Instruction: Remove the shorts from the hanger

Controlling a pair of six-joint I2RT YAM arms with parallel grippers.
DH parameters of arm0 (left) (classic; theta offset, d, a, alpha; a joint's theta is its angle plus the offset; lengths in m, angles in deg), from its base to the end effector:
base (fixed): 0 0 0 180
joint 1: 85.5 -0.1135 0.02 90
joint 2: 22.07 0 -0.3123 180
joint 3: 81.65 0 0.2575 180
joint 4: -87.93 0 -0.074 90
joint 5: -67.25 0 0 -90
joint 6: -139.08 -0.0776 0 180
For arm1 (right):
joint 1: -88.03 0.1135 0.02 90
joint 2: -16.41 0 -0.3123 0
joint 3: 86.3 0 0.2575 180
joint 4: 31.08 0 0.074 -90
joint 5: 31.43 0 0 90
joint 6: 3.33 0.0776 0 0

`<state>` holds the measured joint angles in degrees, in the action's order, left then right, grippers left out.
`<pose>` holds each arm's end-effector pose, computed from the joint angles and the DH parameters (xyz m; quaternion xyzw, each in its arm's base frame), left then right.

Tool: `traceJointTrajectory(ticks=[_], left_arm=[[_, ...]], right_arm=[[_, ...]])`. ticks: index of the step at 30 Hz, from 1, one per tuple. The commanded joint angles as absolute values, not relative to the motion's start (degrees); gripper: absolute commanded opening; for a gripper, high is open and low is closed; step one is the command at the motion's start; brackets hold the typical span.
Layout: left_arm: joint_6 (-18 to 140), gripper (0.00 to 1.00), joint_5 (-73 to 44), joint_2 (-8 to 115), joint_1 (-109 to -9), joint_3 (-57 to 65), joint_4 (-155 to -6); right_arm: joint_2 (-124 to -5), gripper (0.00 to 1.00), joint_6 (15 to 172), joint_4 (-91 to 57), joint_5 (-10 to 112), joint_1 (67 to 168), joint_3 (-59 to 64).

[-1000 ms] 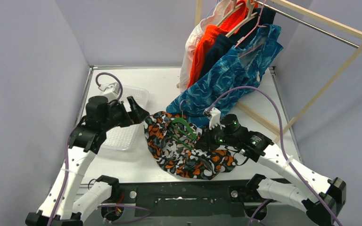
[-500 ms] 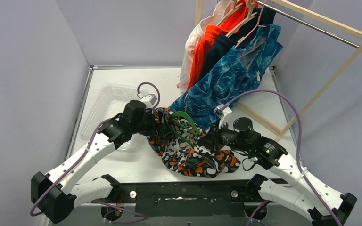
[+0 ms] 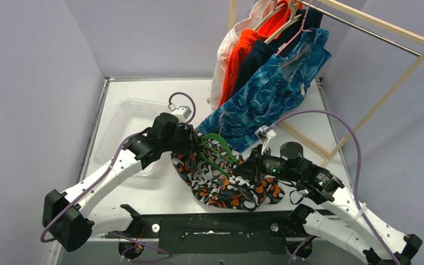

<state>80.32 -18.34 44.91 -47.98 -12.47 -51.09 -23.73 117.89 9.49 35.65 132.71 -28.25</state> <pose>0.2130 -0.1711 0.3160 0.0660 0.8988 -0.2725 0.3369 0.0929 0.1344 0.3380 -0.2050 0.7971 0.4645 0.3268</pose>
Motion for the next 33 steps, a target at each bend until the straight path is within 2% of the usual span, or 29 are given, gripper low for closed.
traceJointTrajectory(ticks=[1,4,12,13,14,15,17,19,21,22,24,25,26,27,29,33], left_arm=[[76.17,0.30,-17.83,46.92,-47.94,-7.52,-53.56],[75.26,0.10,-21.01,47.76,-48.07,-6.17,-51.39],[75.28,0.03,-25.88,47.14,-48.32,-6.57,-48.30],[75.41,0.05,-25.81,47.23,-48.38,-6.63,-48.46],[75.50,0.14,-25.17,47.27,-48.33,-6.90,-49.08],[75.76,0.29,-24.19,47.36,-48.39,-7.24,-49.97],[76.84,0.52,-21.29,47.43,-48.32,-8.32,-52.22],[77.35,0.60,-19.53,48.09,-48.33,-8.68,-53.97],[77.10,0.60,-19.45,49.57,-48.38,-7.76,-53.27],[76.57,0.59,-20.15,50.43,-48.32,-7.00,-52.04],[75.09,0.44,-22.13,52.00,-48.24,-5.20,-49.00],[74.51,0.27,-23.59,52.41,-48.31,-4.44,-47.59],[74.33,0.16,-25.38,52.57,-48.28,-3.94,-46.32],[74.30,0.10,-27.28,52.32,-48.38,-3.70,-45.44],[74.13,0.01,-30.79,51.31,-48.60,-3.79,-44.58],[74.27,0.00,-32.06,50.05,-52.28,-4.63,-44.12]], right_arm=[[-22.97,0.00,119.25,5.03,31.82,132.94,-27.99],[-22.28,0.00,119.05,5.42,31.98,133.02,-28.09],[-19.62,0.00,118.00,5.67,33.08,132.95,-27.84],[-19.48,0.00,118.08,5.68,33.08,132.94,-28.28],[-19.43,0.00,118.19,5.54,33.25,132.94,-28.77],[-19.49,0.00,118.38,5.37,33.54,132.93,-29.21],[-20.15,0.00,118.48,5.18,33.38,132.95,-29.30],[-20.92,0.00,118.19,5.32,32.70,132.95,-28.66],[-21.36,0.00,117.98,5.21,32.48,132.94,-28.36],[-21.38,0.00,117.90,5.09,32.45,132.94,-28.35],[-21.30,0.00,117.82,5.03,32.46,132.92,-28.50],[-21.25,0.00,117.82,5.29,32.47,132.93,-28.53],[-21.29,0.00,117.59,6.10,32.51,132.96,-28.48],[-21.26,0.00,117.39,7.43,33.11,132.94,-28.33],[-20.94,0.00,117.10,10.66,34.82,132.96,-27.89],[-18.60,0.00,117.78,13.22,35.66,132.95,-28.23]])
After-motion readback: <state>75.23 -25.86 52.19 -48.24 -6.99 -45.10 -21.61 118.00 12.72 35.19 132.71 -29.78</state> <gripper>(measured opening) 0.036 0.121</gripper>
